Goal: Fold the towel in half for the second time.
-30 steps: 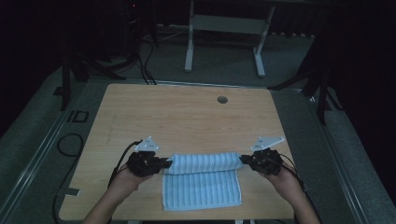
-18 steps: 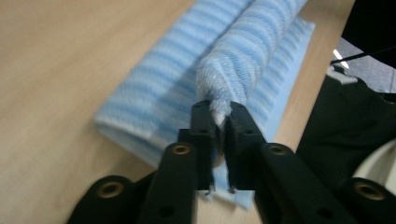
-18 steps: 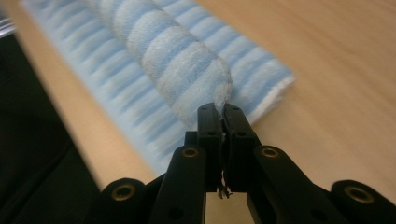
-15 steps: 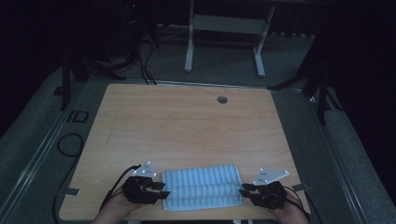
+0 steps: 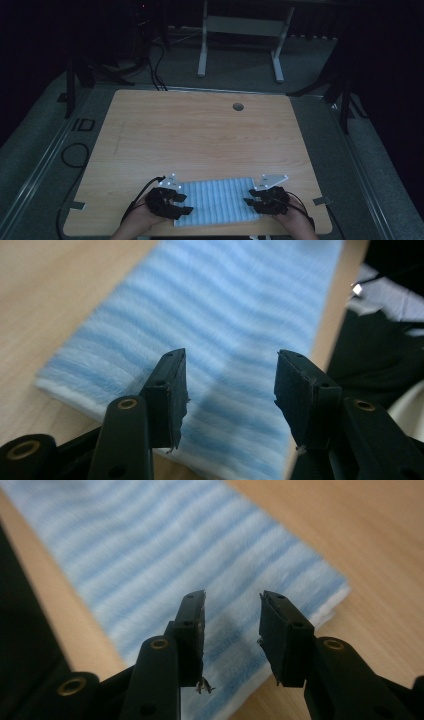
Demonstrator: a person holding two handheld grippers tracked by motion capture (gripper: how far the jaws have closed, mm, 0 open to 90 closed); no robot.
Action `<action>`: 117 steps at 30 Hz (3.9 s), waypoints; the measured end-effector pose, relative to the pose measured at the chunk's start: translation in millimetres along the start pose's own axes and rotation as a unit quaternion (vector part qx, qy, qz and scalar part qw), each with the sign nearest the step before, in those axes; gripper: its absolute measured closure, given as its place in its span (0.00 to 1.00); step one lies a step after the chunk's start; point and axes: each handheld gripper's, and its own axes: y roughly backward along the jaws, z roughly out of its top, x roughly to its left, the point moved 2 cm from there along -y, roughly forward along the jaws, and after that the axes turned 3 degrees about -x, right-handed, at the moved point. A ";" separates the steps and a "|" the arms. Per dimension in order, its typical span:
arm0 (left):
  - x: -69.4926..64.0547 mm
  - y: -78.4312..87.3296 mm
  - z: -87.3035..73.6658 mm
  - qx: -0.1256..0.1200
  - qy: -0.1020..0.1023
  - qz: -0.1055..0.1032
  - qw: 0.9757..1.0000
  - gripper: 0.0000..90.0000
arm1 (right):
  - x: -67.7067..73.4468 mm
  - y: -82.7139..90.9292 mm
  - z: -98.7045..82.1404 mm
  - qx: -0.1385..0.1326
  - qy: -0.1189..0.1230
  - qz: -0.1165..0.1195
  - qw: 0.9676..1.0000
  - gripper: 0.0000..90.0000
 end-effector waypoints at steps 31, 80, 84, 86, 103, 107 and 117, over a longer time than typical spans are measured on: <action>114.7 -8.2 34.6 -0.007 0.020 0.077 0.997 0.54 | -65.8 -88.9 71.9 0.036 -0.034 -0.023 0.998 0.64; 133.8 41.0 12.3 -0.107 0.074 0.120 0.984 0.08 | -89.8 -69.9 86.9 -0.088 -0.079 -0.048 0.992 0.14; 130.4 46.3 1.7 -0.112 0.076 0.128 0.982 0.08 | -91.0 -61.9 75.0 -0.094 -0.078 -0.057 0.991 0.14; 130.3 49.3 -4.2 -0.115 0.078 0.133 0.981 0.08 | -91.8 -57.7 66.3 -0.095 -0.073 -0.064 0.991 0.14; 123.6 72.3 -54.6 -0.138 0.092 0.157 0.973 0.08 | -91.8 -23.7 -16.0 -0.103 -0.077 -0.074 0.989 0.14; 122.3 78.1 -69.0 -0.147 0.102 0.163 0.970 0.08 | -90.4 -15.8 -32.0 -0.114 -0.082 -0.096 0.985 0.14; 112.0 87.7 -90.8 -0.157 0.108 0.182 0.965 0.08 | -93.0 9.2 -58.0 -0.138 -0.128 -0.152 0.970 0.15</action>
